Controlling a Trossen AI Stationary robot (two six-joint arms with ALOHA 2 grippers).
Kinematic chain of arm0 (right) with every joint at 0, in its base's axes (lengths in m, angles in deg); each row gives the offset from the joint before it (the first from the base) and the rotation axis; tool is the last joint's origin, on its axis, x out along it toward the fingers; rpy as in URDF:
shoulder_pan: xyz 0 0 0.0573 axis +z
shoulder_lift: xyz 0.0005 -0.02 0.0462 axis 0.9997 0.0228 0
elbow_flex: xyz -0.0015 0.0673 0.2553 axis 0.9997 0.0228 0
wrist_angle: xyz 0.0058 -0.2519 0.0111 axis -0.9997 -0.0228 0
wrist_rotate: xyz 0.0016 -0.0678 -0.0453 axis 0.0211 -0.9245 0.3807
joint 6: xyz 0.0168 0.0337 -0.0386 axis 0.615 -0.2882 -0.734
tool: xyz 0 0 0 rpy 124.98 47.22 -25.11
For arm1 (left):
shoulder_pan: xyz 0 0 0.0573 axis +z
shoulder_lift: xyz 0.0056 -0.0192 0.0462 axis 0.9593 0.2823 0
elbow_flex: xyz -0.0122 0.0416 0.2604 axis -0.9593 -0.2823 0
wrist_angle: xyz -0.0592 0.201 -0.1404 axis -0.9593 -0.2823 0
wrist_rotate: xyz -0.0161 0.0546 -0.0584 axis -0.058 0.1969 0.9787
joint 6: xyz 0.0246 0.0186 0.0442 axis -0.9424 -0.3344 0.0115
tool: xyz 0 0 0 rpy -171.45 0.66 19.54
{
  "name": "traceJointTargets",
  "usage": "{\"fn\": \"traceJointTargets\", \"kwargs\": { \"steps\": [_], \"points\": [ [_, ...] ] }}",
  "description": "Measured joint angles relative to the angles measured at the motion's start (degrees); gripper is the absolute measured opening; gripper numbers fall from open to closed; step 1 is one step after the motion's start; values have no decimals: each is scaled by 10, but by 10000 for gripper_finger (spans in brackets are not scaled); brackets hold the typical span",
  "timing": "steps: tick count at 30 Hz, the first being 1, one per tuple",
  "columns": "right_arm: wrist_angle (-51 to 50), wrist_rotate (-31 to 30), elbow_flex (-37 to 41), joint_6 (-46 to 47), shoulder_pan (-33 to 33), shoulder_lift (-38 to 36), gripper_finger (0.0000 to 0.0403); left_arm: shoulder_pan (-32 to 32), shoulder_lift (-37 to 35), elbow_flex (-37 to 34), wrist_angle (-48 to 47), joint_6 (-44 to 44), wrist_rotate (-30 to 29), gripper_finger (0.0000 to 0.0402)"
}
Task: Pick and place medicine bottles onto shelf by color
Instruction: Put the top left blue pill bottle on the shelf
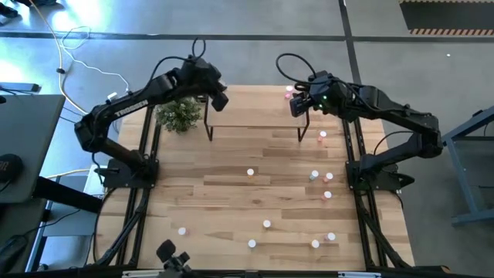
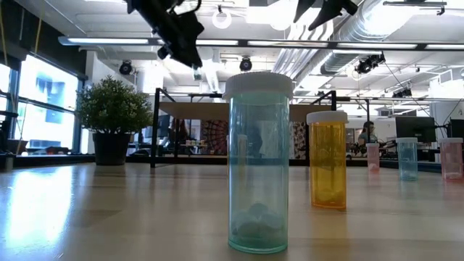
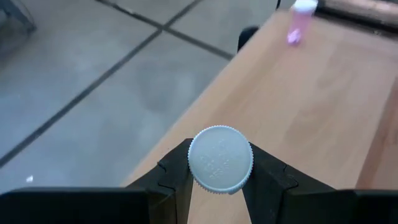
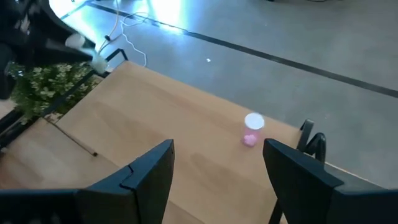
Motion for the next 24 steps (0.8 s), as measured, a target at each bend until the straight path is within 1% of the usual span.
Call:
{"fn": "traceJointTargets", "kwargs": {
  "steps": [9,13,20,24],
  "points": [
    [0,1,0,-19,-19,0,239,0,59,0,-6,26,-3,104],
    [0,1,0,-19,-25,0,239,0,76,0,-20,44,-36,104],
    [0,1,0,-24,-28,0,239,0,81,0,-22,54,-87,104],
    [0,1,0,-26,-27,0,239,4,81,0,-22,68,-79,104]
  ]
}}
